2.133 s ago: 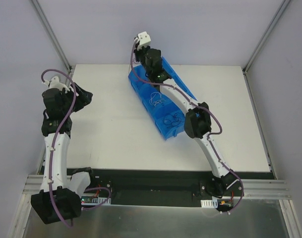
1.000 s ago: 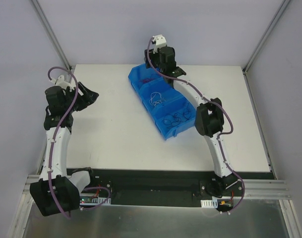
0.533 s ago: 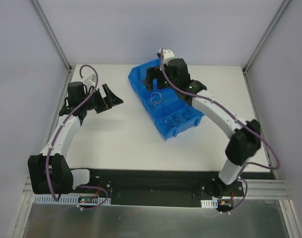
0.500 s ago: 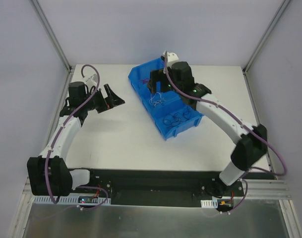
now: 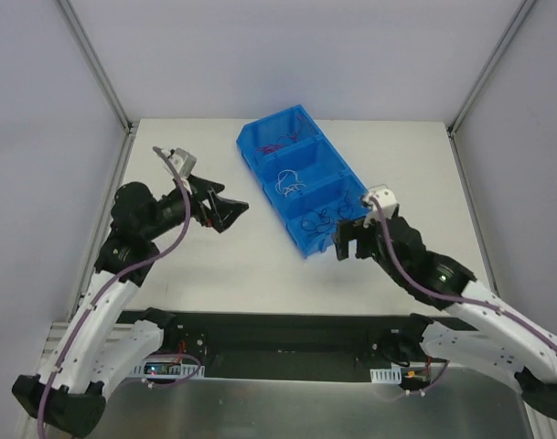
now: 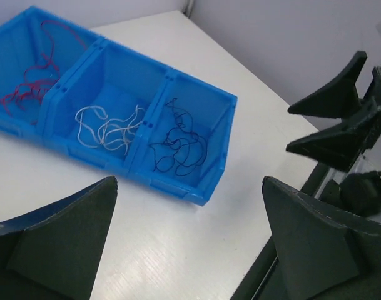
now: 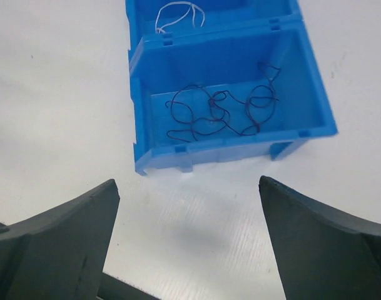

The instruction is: Untangle the cables

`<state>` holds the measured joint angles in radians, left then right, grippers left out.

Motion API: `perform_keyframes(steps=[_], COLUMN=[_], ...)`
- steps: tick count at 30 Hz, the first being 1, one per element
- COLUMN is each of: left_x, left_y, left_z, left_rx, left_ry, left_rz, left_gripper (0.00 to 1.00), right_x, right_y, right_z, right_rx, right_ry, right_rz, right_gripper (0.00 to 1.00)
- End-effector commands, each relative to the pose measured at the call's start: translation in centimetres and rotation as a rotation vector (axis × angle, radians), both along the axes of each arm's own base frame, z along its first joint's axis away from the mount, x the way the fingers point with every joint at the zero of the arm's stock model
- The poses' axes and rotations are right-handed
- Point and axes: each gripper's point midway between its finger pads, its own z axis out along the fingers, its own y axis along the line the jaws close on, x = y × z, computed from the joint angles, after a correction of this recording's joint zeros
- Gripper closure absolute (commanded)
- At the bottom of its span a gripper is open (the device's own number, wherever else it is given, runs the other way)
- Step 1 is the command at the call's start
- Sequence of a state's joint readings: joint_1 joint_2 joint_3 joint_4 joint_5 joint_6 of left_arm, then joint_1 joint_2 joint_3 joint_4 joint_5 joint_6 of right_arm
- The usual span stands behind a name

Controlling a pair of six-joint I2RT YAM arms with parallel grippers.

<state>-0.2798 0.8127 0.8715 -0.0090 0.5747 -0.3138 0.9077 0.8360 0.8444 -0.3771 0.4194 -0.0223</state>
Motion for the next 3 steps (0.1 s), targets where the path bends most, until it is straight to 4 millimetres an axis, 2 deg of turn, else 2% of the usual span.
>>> perform_keyframes(steps=[1,3], left_x=[-2.6,-4.3], left_y=[0.1,1.1], left_z=[2.4,3.3], left_rx=[0.045,0.007], left_ry=[-0.248,-0.286], left_rz=[-0.028,0.009], left_gripper=[0.01,0.01], right_x=[-2.5,-3.7], right_y=[-5.6,-7.4], right_z=[3.8,5.5], right_rx=[0.137,0.240], right_ry=[-0.121,-0.185], right_rz=[-0.117,-0.128], right_gripper=[0.04,0.04])
